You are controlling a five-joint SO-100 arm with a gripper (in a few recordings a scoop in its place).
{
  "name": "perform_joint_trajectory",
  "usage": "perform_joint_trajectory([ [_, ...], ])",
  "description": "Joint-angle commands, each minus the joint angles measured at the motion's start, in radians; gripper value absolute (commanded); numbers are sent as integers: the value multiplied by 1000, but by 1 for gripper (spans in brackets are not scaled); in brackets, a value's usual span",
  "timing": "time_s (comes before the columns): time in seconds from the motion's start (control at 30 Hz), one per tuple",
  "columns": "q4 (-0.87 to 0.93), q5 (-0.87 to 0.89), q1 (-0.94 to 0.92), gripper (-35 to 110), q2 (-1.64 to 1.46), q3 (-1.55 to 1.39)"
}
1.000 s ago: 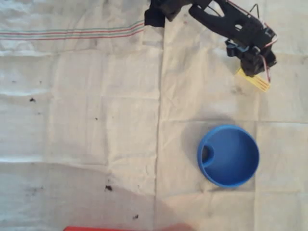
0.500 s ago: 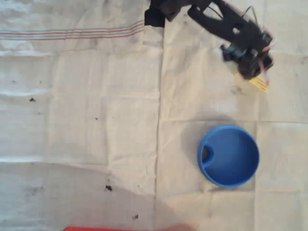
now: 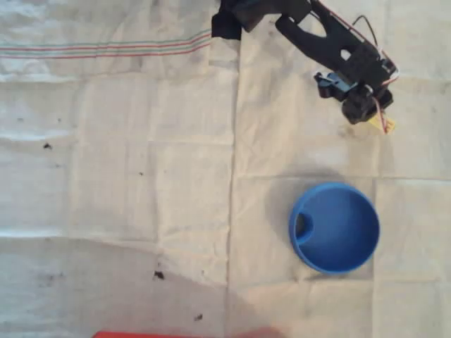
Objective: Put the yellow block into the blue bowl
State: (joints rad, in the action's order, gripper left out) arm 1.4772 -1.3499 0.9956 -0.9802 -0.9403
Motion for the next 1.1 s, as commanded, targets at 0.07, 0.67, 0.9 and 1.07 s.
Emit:
perform_joint_trajectory([
  [0.07, -9, -2, 5, 24, -12, 69],
  [0.67, -11, 0, 69, 24, -6, 55],
  [0.9, 0, 0, 34, 24, -5, 54],
  [1.07, 3, 2, 31, 17, 40, 58],
])
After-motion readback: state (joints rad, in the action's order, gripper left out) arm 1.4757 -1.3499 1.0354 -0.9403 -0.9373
